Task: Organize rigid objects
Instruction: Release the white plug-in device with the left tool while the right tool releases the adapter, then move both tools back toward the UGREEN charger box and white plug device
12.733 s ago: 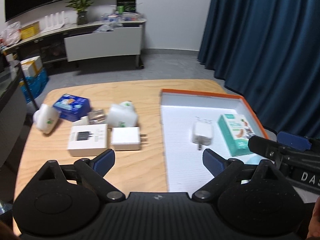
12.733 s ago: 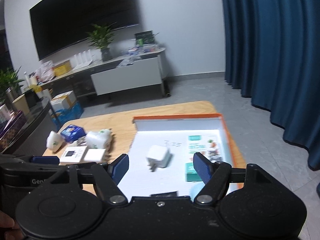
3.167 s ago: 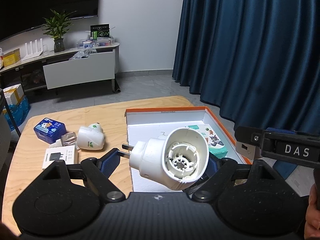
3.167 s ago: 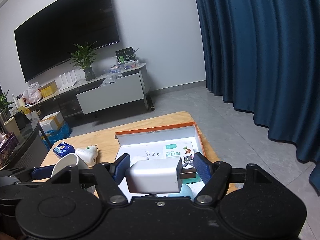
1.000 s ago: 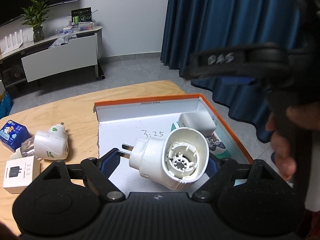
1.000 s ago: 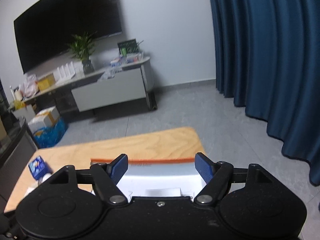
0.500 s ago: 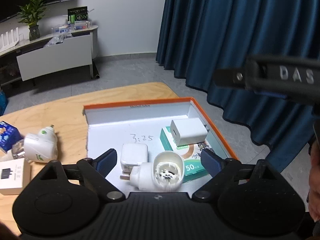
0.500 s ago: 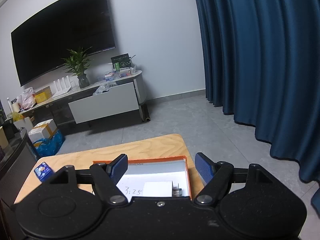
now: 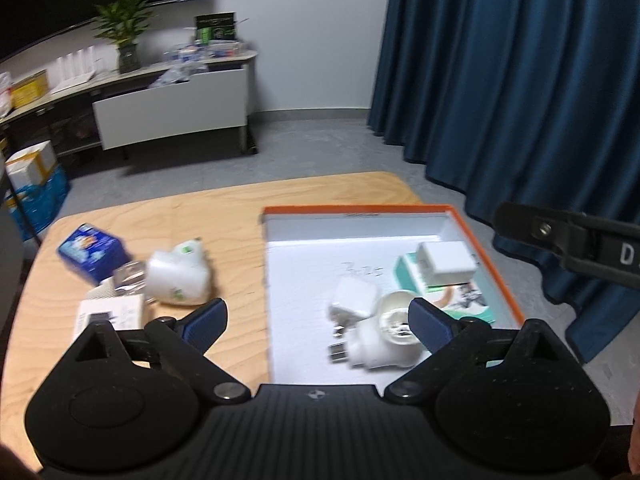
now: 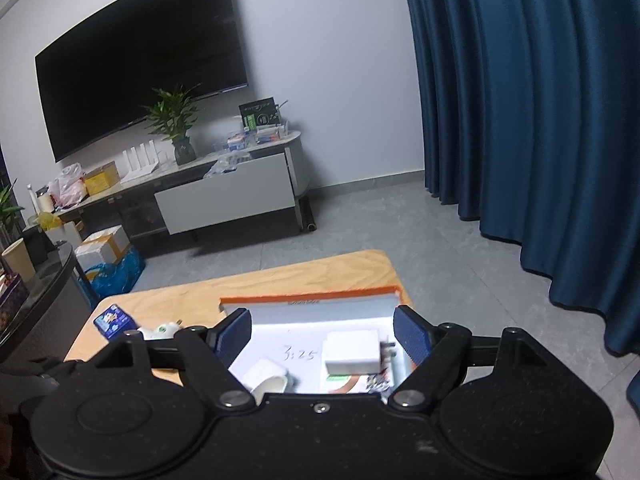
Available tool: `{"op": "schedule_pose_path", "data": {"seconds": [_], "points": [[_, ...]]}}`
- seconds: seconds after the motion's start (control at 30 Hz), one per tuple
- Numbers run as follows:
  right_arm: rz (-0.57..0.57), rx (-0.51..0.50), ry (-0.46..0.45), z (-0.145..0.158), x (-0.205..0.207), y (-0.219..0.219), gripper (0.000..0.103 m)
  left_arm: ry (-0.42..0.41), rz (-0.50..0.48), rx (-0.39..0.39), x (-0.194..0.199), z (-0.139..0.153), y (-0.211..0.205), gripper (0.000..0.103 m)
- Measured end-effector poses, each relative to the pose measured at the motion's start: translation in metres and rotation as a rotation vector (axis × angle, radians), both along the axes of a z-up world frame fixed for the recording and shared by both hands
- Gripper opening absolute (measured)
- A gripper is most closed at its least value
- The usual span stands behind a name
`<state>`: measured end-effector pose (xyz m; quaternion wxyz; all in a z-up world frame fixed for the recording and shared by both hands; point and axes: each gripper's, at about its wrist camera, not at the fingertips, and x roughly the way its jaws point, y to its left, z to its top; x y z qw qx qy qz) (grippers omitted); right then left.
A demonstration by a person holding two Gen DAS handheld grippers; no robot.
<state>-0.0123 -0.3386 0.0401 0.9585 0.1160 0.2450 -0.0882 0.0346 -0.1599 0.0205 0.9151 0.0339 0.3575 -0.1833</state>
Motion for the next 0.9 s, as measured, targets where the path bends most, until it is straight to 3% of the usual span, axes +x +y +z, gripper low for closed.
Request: {"op": "schedule_pose_path", "data": {"seconds": [0.9], "points": [[0.144,-0.046,0.026,0.001,0.012,0.072,0.092,-0.018,0.143,-0.017,-0.005,0.007,0.064,0.101]]}}
